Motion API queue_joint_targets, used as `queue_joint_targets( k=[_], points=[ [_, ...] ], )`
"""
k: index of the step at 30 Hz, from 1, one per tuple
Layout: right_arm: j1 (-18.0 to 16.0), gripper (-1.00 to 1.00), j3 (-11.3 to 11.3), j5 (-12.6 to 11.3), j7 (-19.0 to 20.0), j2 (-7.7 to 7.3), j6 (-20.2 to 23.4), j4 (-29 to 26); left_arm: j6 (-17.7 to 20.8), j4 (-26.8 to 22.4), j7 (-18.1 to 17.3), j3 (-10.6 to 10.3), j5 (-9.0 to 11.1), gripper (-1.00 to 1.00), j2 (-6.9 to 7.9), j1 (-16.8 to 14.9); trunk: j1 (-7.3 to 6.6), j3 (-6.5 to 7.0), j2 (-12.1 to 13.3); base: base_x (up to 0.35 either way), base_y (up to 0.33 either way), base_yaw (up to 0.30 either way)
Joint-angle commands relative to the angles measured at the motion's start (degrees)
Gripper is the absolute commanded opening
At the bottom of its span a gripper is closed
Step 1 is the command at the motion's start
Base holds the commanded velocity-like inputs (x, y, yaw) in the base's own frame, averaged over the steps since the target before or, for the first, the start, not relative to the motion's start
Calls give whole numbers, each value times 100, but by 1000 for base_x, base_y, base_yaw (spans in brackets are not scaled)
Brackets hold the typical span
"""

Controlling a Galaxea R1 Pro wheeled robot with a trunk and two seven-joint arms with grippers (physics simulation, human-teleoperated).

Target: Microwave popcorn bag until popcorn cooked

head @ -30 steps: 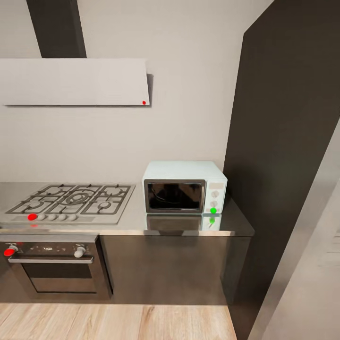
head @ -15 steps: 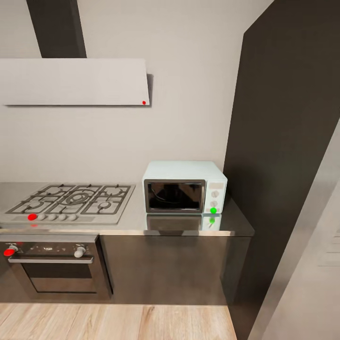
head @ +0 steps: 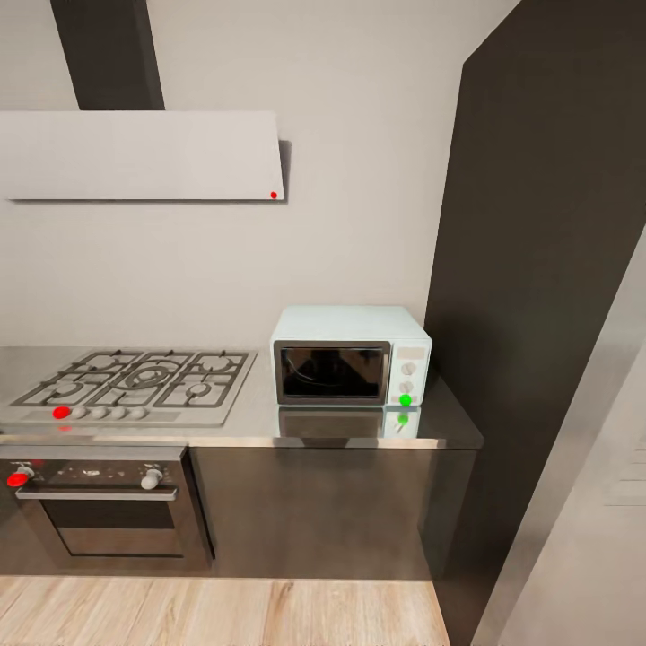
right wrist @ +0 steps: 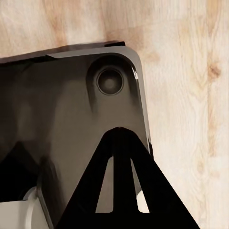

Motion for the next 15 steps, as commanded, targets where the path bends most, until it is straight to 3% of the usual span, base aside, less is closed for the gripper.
queue_joint_targets(
  k=[1, 3, 5, 7, 10, 11, 13, 15],
  points=[
    [-1, -100, -49, 36, 22, -2, -21, 3, -18, 7, -26, -45, 60, 100, 1, -4, 1, -6, -5, 0, 0, 0],
    [-1, -100, -53, 52, 22, -8, -23, 3, -18, 8, -26, -46, 60, 100, 1, -4, 1, -6, -5, 0, 0, 0],
    [-1, -100, -55, 38, 17, -82, -29, 1, -18, 7, -26, -46, 60, 100, 1, -4, 1, -6, -5, 0, 0, 0],
    [-1, -100, -65, 22, -14, -253, -53, 1, -18, 7, -26, -42, 70, 100, 1, -4, 1, -6, -5, 0, 0, 0],
    [-1, -100, -22, 101, -18, -298, -56, 32, -18, 15, -24, -23, 104, 100, 30, -4, 1, -6, -5, 0, 0, 0],
    [-1, -100, -17, 293, -17, -268, -61, 58, -18, 15, -22, -20, 111, 100, 34, -4, 1, -6, -5, 0, 0, 0],
    [-1, -100, -36, 1065, -27, -82, -83, 70, -18, 15, -21, -13, 120, 100, 41, -4, 1, -6, -5, 0, 0, 0],
    [-1, -100, -47, 1307, -30, -40, -89, 72, -18, 15, -23, -12, 116, 100, 40, -4, 1, -6, -5, 0, 0, 0]
  ],
)
